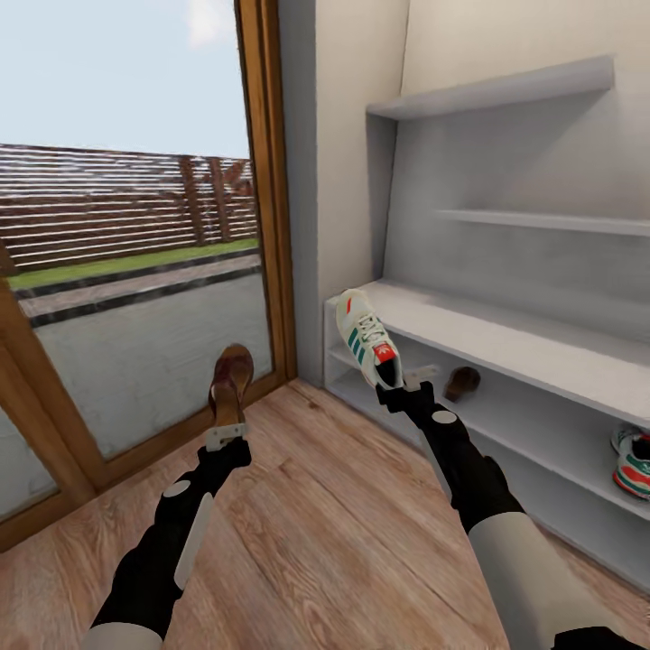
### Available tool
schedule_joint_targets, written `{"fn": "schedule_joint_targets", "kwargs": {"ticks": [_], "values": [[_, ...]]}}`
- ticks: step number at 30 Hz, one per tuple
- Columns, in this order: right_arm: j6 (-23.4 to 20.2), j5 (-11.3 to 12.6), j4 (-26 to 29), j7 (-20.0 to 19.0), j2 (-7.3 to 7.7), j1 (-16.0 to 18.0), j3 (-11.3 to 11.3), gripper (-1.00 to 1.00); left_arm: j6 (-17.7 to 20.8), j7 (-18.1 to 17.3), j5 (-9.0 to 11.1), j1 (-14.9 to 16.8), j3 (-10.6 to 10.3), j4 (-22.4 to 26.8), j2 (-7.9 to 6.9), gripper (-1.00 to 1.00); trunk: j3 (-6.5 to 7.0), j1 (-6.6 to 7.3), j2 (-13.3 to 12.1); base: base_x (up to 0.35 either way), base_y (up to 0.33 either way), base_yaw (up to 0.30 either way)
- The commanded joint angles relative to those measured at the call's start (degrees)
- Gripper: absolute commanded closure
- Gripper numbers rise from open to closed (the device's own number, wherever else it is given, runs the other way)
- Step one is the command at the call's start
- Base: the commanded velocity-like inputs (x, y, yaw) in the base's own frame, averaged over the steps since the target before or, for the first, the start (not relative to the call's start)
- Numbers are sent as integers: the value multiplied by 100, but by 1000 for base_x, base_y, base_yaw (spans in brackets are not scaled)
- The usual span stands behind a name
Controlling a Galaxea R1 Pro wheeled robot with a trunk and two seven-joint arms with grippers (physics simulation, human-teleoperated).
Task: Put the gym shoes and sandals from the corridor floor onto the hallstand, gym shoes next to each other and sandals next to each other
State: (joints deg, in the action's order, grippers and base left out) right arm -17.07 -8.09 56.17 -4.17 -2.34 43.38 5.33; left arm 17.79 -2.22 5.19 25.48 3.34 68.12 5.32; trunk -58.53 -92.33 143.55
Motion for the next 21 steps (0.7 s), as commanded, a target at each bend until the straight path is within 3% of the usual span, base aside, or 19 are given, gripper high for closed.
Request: {"fn": "schedule_joint_targets", "kwargs": {"ticks": [1, 14, 21], "values": [[-33, -62, 8, -23, -4, 4, -6, 100, 40, -27, 38, 1, 18, 9, 4, 100, -6, 1, 2, 2, 290, -300], [-33, -62, 8, -23, -8, 4, -6, 100, 40, -29, 40, 1, 18, 9, 4, 100, -6, 1, 2, 0, 51, -300], [-33, -62, 8, -23, -6, 4, -6, 100, 32, -25, 41, -5, 18, 9, 4, 100, -6, 1, 2, 0, 251, -300]]}}
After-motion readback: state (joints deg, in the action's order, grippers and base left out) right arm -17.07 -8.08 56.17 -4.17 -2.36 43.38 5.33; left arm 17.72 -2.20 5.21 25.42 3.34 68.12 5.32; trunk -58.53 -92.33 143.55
